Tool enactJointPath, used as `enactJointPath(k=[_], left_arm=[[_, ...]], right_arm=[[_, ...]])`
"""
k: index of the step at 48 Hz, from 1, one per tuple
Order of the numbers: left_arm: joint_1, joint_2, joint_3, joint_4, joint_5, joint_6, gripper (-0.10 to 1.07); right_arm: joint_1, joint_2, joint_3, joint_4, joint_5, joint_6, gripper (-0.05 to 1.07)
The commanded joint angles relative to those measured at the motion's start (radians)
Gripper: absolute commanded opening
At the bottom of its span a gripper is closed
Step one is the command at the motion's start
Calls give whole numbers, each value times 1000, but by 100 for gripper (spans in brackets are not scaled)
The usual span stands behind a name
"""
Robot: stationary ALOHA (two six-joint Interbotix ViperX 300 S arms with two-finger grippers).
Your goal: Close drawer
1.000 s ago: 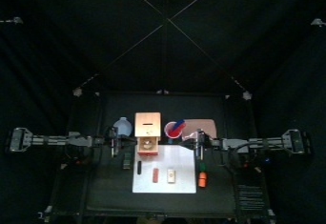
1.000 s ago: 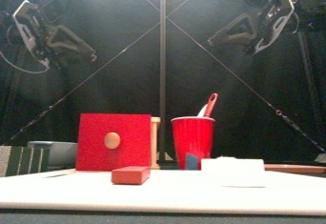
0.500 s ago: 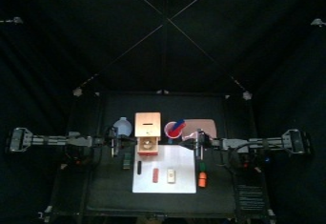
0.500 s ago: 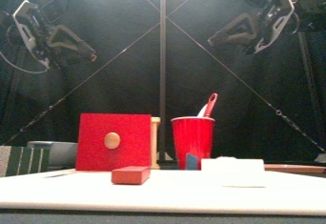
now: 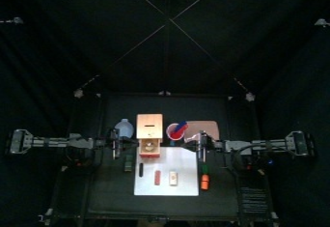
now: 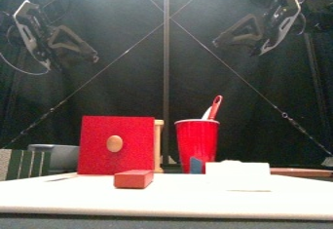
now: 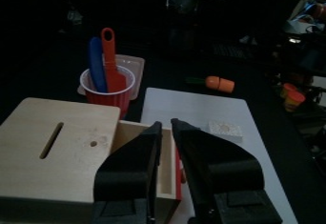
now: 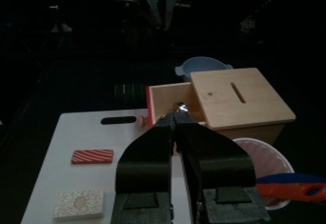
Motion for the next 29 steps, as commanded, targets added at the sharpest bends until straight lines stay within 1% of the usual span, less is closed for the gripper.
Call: enactJointPath(k=[1,5,23,25,29], left_arm=[[-8,2,-17,2,-6,-5,61],[-14,2,-15,-2,-5,-5,61],[-6,0,-17,2,-5,0,61],[-6,2,-9,3,-6,0,60],[-6,2,-8,3,-6,0,59]], right_arm=[[3,-6,-6,3,-5,5,37],[3,-6,-2,3,-5,6,37],[3,-6,-2,2,-3,3,37],[17,6,9,-5,-6,0,37],[18,35,29,-6,-8,0,37]])
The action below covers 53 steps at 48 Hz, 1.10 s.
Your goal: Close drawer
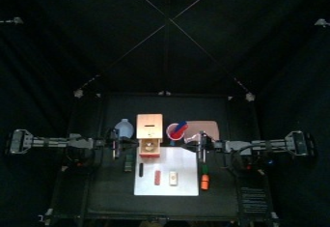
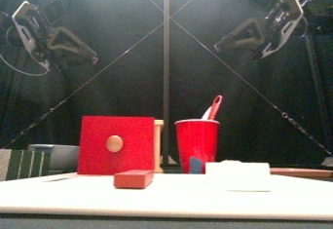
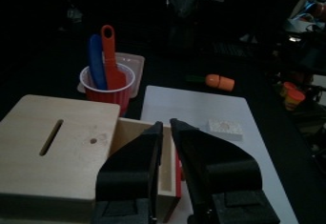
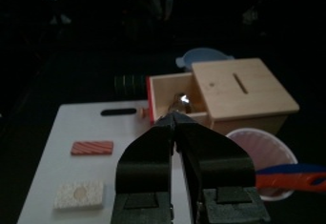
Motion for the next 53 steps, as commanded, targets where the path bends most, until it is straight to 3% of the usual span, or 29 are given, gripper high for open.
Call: enactJointPath(k=[1,14,26,33,40,47,53], left_arm=[[2,2,-18,2,-6,0,59],[28,2,-29,2,-14,5,58],[175,5,-118,-14,49,3,55],[230,21,-196,-5,170,5,43],[261,81,-282,-6,330,6,41],[259,166,-385,14,485,18,40],[264,225,-460,28,601,41,39]], right_arm=[[6,20,2,5,-12,8,37],[31,72,-61,9,-25,0,37],[55,166,-160,28,-25,6,37],[78,244,-227,75,-5,6,36],[94,311,-293,103,94,5,34],[97,382,-359,100,213,2,24],[101,425,-380,80,224,-6,14]])
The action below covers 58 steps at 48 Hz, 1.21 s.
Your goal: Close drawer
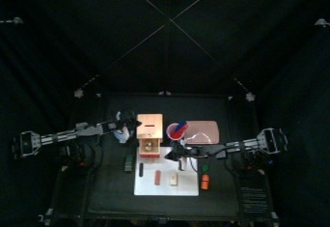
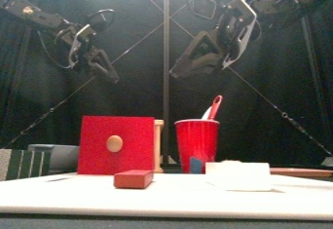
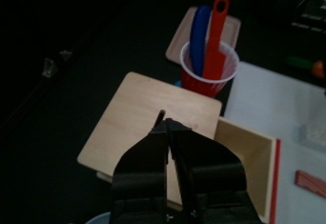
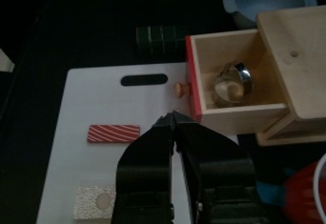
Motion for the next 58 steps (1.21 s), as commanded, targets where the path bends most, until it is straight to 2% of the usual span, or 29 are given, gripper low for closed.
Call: enactJointPath(k=[1,13,22,31,41,46,58], left_arm=[[9,37,-84,6,64,9,39],[89,149,-204,-38,137,118,38],[183,290,-333,-130,212,285,38],[253,462,-495,-321,364,545,38],[319,604,-588,-511,436,773,38],[342,650,-609,-552,482,827,38],[345,678,-589,-512,497,839,38]], right_arm=[[6,5,-35,-12,2,-5,13],[25,35,-46,-38,-9,5,10],[40,66,-57,-37,-14,5,10],[54,112,-84,-35,-14,6,10],[63,187,-144,-37,-6,6,10],[63,224,-183,-38,2,6,10],[55,330,-285,-41,29,5,10]])
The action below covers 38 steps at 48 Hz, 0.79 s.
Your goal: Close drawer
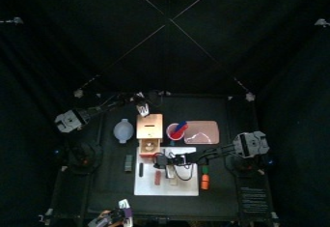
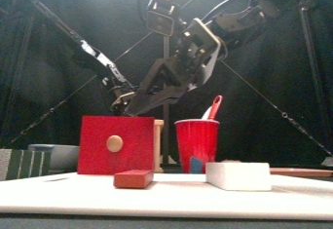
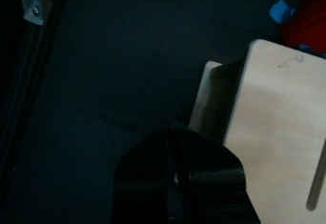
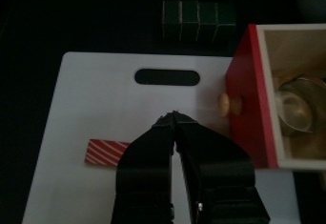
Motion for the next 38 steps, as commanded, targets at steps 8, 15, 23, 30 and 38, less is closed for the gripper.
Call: enactJointPath(k=[8,15,23,30,38], left_arm=[[-18,-11,8,44,2,2,38],[-32,-12,20,46,-6,3,38],[-40,-12,21,46,-14,3,38],[-40,-12,21,54,-25,3,38],[-40,-9,21,60,-32,3,38]], right_arm=[[-9,72,-120,-5,48,2,10],[-26,117,-167,-5,94,2,10],[-51,147,-204,-8,129,-2,10],[-80,161,-222,-28,146,0,10],[-115,164,-225,-41,152,0,10]])
